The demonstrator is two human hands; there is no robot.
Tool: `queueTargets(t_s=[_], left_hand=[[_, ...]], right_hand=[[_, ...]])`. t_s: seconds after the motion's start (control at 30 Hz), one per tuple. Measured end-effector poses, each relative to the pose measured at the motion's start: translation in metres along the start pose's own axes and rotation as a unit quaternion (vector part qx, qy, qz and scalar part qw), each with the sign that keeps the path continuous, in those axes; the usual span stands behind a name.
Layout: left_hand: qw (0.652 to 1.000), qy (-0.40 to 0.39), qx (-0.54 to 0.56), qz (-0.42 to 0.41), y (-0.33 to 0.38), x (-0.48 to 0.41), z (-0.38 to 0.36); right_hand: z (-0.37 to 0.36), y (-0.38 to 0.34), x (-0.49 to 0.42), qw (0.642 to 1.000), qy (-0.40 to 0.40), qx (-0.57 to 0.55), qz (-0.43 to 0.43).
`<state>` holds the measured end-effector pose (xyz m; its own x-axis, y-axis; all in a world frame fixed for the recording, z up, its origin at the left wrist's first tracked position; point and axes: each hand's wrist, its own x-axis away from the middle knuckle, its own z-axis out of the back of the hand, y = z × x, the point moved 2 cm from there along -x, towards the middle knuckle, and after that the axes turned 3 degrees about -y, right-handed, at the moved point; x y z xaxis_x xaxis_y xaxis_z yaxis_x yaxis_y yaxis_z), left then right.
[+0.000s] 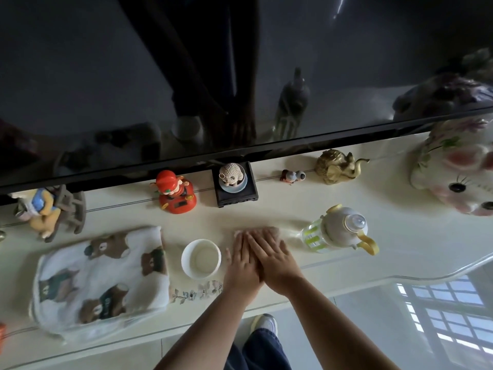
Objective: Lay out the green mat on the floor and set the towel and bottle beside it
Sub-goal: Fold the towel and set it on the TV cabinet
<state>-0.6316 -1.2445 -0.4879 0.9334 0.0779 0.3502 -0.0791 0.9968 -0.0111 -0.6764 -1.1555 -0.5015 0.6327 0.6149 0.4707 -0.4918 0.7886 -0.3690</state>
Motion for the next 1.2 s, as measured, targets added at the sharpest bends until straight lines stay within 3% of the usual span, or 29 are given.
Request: queueTargets(t_s=[0.13,0.3,0.47,0.57,0.67,0.77,0.87,1.03,1.2], left_hand=[[0.999,0.038,0.019,0.004,-0.009,-0.001,-0.012],[0.998,0.022,0.050,0.013,-0.007,-0.004,-0.021],[0.996,-0.030,0.070,0.042,-0.006,0.000,-0.017],[0.987,-0.104,0.091,0.085,-0.005,-0.002,-0.010],[0.971,-0.178,0.106,0.116,0.001,-0.005,-0.001],[0.958,-0.200,0.148,0.143,0.004,-0.009,0.027],[0.954,-0.194,0.190,0.130,0.006,-0.009,0.067],[0.901,-0.142,0.385,0.142,0.003,0.000,0.142],[0.807,-0.073,0.572,0.128,0.027,0.010,0.231]], right_hand=[[-0.013,0.008,-0.004,1.000,-0.003,0.018,-0.021],[-0.014,0.018,-0.008,0.998,-0.023,0.052,-0.038],[-0.012,0.018,-0.006,0.996,-0.034,0.050,-0.061],[-0.003,0.018,-0.002,0.994,-0.037,0.035,-0.092],[0.011,0.012,0.003,0.992,-0.023,-0.019,-0.125],[0.033,-0.005,0.006,0.985,-0.001,-0.090,-0.146],[0.069,-0.021,0.011,0.963,0.056,-0.194,-0.179],[0.143,-0.043,0.042,0.909,0.173,-0.334,-0.180],[0.205,-0.049,0.114,0.808,0.298,-0.455,-0.225]])
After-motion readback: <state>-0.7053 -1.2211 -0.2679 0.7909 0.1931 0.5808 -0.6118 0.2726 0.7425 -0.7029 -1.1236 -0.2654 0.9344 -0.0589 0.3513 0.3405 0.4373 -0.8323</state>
